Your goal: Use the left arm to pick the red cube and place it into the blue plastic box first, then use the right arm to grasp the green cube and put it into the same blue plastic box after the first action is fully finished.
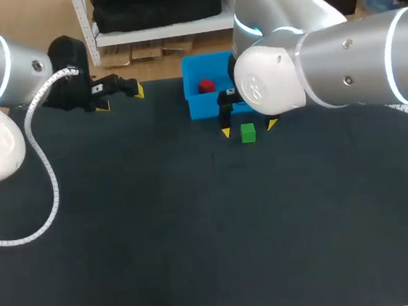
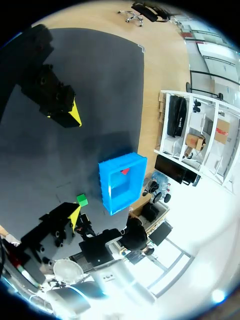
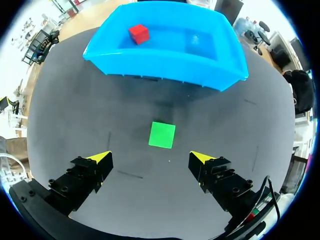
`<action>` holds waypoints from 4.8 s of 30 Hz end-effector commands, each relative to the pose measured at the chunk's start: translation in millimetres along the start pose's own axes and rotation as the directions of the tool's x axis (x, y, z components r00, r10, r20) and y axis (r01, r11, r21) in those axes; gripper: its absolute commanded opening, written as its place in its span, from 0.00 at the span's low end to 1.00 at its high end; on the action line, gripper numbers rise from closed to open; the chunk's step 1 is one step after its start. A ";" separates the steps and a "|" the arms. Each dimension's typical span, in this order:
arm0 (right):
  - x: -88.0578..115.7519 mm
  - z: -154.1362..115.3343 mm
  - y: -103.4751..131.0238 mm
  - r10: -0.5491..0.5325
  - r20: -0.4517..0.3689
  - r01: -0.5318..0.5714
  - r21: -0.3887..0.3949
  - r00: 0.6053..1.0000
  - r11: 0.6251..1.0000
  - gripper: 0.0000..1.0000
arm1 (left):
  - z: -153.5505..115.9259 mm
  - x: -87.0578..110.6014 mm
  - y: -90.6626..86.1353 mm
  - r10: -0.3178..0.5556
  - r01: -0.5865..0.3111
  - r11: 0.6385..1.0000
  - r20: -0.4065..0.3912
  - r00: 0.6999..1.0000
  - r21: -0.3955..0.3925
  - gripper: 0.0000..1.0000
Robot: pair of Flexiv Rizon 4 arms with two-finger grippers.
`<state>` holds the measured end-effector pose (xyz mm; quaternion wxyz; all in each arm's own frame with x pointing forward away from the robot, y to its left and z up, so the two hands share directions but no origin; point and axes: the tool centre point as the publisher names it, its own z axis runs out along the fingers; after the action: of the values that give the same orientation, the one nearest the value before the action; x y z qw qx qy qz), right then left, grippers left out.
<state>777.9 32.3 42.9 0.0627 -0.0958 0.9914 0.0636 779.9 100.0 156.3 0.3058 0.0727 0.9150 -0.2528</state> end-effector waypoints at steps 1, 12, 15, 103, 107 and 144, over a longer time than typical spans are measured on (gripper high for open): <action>1.0 4.1 -1.4 -0.001 0.006 0.001 -0.001 1.000 1.000 1.00 | -0.5 1.1 1.2 0.001 -0.001 1.000 0.004 1.000 0.007 1.00; -0.5 13.1 -4.7 0.003 0.004 -0.003 0.001 1.000 1.000 1.00 | -0.5 1.1 1.2 0.001 -0.001 1.000 0.004 1.000 0.007 1.00; -0.5 13.8 -4.9 0.005 0.002 -0.005 0.002 1.000 1.000 1.00 | -0.5 1.1 1.2 0.001 -0.001 1.000 0.004 1.000 0.007 1.00; -4.9 4.3 -18.3 -0.025 0.020 0.024 0.037 0.999 0.999 0.00 | -0.5 1.1 1.2 0.001 -0.001 1.000 0.004 1.000 0.007 1.00; -5.8 -11.5 -17.6 -0.031 0.027 0.030 0.043 0.999 0.999 0.00 | -0.5 1.1 1.2 0.001 -0.001 1.000 0.004 1.000 0.007 1.00; -22.3 -110.9 -2.1 -0.079 0.176 0.076 0.025 0.981 0.997 0.00 | -0.5 1.1 1.2 0.001 -0.001 1.000 0.004 1.000 0.007 1.00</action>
<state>794.3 22.7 150.2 0.1449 -0.1287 0.9792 0.0594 779.9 100.0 156.2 0.3059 0.0727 0.9150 -0.2528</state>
